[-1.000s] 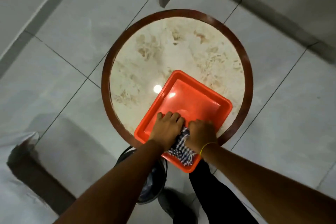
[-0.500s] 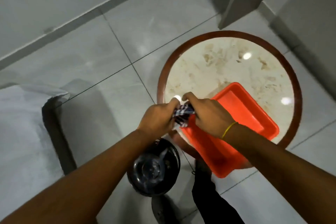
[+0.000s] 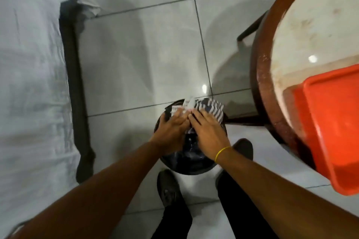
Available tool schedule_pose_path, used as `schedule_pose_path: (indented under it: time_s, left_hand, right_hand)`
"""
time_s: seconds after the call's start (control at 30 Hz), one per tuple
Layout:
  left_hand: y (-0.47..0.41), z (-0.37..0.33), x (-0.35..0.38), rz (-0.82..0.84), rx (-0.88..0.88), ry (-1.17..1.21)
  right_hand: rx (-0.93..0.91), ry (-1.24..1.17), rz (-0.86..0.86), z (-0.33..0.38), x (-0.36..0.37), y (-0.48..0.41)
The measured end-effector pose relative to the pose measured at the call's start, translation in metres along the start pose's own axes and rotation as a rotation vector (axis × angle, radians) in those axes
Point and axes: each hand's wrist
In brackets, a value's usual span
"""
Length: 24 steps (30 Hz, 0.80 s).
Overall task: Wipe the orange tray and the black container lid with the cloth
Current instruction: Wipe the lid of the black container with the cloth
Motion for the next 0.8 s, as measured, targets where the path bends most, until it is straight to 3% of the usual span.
schedule_pose_path:
  time_s: [0.07,0.13,0.2,0.27,0.33,0.4,0.47,0.63,0.8]
  left_hand:
    - [0.016,0.007,0.034,-0.128,0.015,0.115]
    - [0.032,0.016,0.055,-0.397,-0.014,0.316]
    - [0.043,0.025,0.061,-0.606,-0.221,0.505]
    - [0.046,0.032,0.060,-0.724,-0.555,0.694]
    - [0.039,0.040,0.055,-0.660,-0.866,0.950]
    - [0.026,0.048,0.051,-0.496,-1.024,1.175]
    - [0.014,0.053,0.047,-0.377,-1.034,1.194]
    - [-0.007,0.065,0.044,-0.320,-1.053,1.205]
    - [-0.011,0.085,0.051,-0.272,-1.024,1.436]
  right_hand:
    - [0.044,-0.012,0.024,0.007,0.042,0.014]
    - [0.079,-0.004,-0.067,0.017,0.064,0.019]
    - [0.141,-0.036,-0.206,0.023,0.066,0.015]
    - [0.223,-0.058,-0.315,0.026,0.060,0.002]
    - [0.305,-0.073,-0.354,0.026,0.058,-0.012]
    - [0.365,-0.059,-0.343,0.030,0.062,-0.027]
    - [0.412,-0.038,-0.350,0.037,0.069,-0.041]
    - [0.412,0.001,-0.447,0.052,0.093,-0.057]
    - [0.038,0.138,-0.423,0.050,0.098,-0.062]
Point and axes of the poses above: each hand's wrist, its own y-axis away from the middle knuckle, its own x-axis out of the palm, z = x × y, and after that the axes turned 7 degrees about y, right-handed
